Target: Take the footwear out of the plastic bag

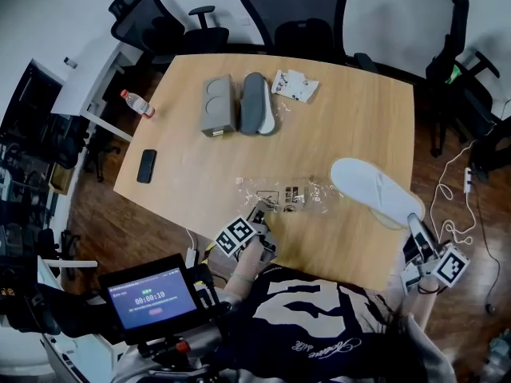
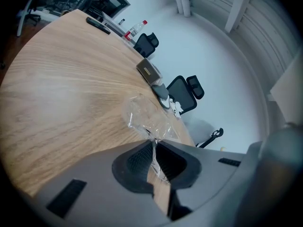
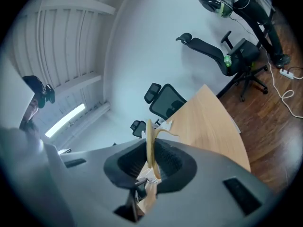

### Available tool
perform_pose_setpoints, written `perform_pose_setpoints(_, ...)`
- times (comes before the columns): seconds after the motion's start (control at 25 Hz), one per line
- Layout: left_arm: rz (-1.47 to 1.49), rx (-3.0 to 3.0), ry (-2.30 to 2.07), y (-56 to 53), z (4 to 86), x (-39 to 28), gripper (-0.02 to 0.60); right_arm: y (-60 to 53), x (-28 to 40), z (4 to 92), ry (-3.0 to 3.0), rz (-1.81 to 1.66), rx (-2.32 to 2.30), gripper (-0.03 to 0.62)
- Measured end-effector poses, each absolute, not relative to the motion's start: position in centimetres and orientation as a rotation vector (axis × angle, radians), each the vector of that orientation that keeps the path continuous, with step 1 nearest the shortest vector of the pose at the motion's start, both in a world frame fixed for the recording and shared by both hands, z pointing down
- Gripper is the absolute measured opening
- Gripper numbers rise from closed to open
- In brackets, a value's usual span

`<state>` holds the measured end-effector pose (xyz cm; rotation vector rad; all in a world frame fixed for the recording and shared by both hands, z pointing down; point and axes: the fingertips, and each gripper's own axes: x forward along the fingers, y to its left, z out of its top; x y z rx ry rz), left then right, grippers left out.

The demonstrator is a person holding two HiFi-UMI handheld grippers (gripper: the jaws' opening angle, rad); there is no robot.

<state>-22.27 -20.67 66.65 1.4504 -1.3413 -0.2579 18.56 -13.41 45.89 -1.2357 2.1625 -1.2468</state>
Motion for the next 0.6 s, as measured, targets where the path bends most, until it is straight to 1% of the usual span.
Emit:
perform_pose_setpoints(0.2, -0.254, 1.463, -1.293, -20.7, 66.8, -19.8, 0.023, -15.6, 15.2, 42.3, 2.187, -1.177, -1.053, 0.048)
perform_pose_setpoints(0.36, -0.259, 1.465, -1.26, -20.6, 66.8, -17.9, 0.023, -17.2, 10.2, 41.8, 2.154, -1.243, -0.808, 0.048)
perform_pose_setpoints(0.48, -0.253, 1.481, -1.229, -20.4, 66.9, -16.5, 0.023, -17.5, 6.4, 44.4, 2.104, -1.371, -0.721, 0.048)
perform_pose_setpoints(0.6, -0.238, 1.497, -1.197, -20.2, 67.1, -15.5, 0.023, -17.1, 4.2, 49.4, 2.059, -1.522, -0.753, 0.048)
